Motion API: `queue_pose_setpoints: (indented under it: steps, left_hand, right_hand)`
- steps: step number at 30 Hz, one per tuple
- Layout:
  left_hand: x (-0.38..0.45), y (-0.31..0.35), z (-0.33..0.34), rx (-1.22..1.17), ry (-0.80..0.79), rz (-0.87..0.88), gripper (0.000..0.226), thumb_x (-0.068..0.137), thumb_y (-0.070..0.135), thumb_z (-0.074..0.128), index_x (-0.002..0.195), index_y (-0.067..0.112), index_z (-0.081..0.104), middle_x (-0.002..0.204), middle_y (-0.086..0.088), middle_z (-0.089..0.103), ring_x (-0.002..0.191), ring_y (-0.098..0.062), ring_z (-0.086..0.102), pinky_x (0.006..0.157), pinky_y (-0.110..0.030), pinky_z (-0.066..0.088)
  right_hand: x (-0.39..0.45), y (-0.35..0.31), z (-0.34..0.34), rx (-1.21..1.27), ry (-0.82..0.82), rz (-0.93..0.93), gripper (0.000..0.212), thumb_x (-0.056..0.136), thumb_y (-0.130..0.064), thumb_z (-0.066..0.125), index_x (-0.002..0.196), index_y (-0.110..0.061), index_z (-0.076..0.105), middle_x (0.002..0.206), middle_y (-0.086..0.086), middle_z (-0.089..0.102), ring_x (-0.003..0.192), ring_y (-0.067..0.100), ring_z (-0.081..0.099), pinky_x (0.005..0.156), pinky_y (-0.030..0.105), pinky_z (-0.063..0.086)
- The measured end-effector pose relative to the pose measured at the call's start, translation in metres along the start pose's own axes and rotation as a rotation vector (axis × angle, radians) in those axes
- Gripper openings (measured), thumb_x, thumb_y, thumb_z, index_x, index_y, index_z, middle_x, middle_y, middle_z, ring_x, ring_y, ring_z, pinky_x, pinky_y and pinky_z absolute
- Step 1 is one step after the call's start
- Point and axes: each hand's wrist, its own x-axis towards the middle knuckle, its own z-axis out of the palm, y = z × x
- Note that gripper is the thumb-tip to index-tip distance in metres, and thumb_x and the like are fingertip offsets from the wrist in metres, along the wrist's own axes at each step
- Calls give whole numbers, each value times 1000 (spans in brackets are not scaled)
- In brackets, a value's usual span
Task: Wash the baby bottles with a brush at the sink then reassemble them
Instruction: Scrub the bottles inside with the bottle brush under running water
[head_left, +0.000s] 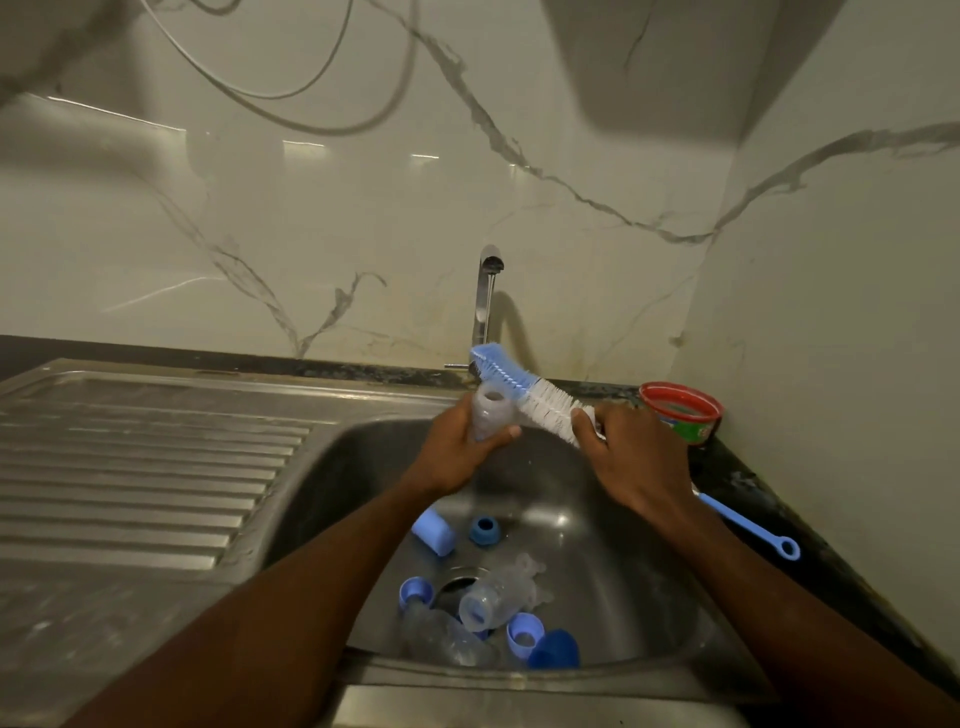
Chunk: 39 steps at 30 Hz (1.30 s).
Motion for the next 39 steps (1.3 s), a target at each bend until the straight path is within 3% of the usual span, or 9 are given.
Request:
queue_pose_setpoints:
  steps: [2,8,16,20,23,26,30,35,39]
  left_hand:
    - [0,-5,-5,-9,59,-32,47,88,38,77,129,25,58,120,11,68,107,-1,65,96,-38,57]
    - [-9,13,18,93,-326,113,61,86,35,80,139,21,54,137,8,61,123,0,57,104,-18,46]
    - [-2,4,-8,-47,97,-39,46,89,42,72,129,27,57,120,13,67,108,3,64,98,-34,56]
    - [-8,12,4,-12,-138,16,52,89,35,76,135,26,54,128,13,64,116,2,61,99,-22,51]
    - [-9,15,22,-1,-253,41,61,87,36,78,140,23,52,136,10,62,123,-1,58,104,-24,49]
    - [-5,16,17,-103,-141,4,51,89,31,77,135,28,54,128,14,65,117,2,61,101,-23,51]
    - [0,-2,0,-16,83,-90,48,88,48,74,128,27,58,120,9,69,107,-3,67,96,-40,57]
    - [-10,14,8,71,-210,20,56,86,39,79,136,27,55,128,15,64,114,8,59,93,-9,47]
    - [-9,13,15,54,-159,-27,52,87,46,76,133,30,58,126,13,66,111,5,62,91,-12,49]
  right_hand:
    - [-1,-1,2,-13,-16,-11,47,103,-55,41,109,-20,72,97,0,71,78,11,61,67,28,53]
    - [3,-20,5,43,-43,-5,46,105,-52,39,111,-19,69,103,3,72,83,14,62,78,31,54]
    - [-3,-6,-3,-38,-21,-14,47,105,-51,38,105,-19,72,92,1,70,75,12,59,66,29,51]
    - [0,-18,-1,-27,-41,-11,45,106,-49,37,112,-18,69,102,4,71,79,13,57,65,24,43]
    - [1,-19,0,-3,-52,25,44,106,-49,37,113,-18,68,104,4,71,80,13,57,70,26,45]
    - [1,-11,-3,-40,7,30,47,105,-49,37,108,-18,71,93,3,70,72,13,56,61,25,40]
    - [-4,-11,-4,-73,-19,-16,47,105,-50,37,106,-19,72,92,1,70,72,12,55,59,25,38]
    - [-1,-26,-1,-56,-45,-3,46,106,-49,37,117,-17,68,107,5,72,80,14,58,68,27,45]
    - [-1,-19,-3,-66,-43,-3,45,105,-51,37,124,-19,62,111,5,71,91,19,66,74,32,53]
